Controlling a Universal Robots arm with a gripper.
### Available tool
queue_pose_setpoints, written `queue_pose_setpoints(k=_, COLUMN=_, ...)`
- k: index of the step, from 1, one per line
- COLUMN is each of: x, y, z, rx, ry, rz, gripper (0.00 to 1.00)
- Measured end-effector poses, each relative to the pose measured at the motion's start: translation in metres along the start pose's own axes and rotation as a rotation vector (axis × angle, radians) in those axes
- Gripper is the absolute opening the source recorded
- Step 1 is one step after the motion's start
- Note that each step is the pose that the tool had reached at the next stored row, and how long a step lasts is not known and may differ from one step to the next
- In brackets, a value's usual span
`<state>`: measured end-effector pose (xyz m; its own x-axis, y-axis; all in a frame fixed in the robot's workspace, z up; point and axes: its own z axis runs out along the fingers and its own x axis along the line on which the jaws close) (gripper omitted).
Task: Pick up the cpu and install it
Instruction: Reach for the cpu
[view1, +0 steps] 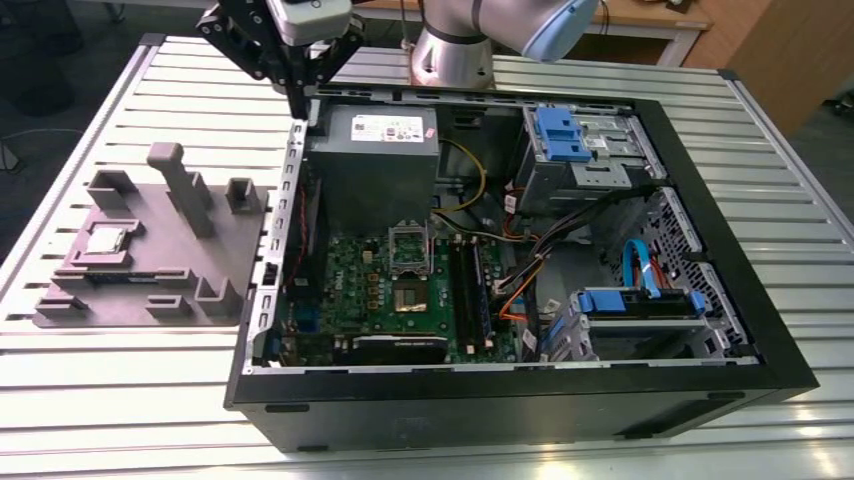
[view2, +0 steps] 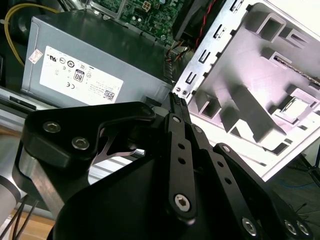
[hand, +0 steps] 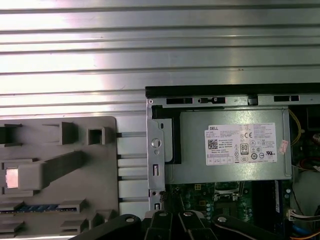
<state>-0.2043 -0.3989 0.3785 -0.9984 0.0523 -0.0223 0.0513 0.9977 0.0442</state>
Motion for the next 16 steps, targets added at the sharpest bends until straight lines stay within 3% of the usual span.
queue_pose_setpoints(k=16, x=0.0041, y=-0.0002, z=0.0002, rx=0.0, ry=0.0, rz=-0.001, gripper=0.1)
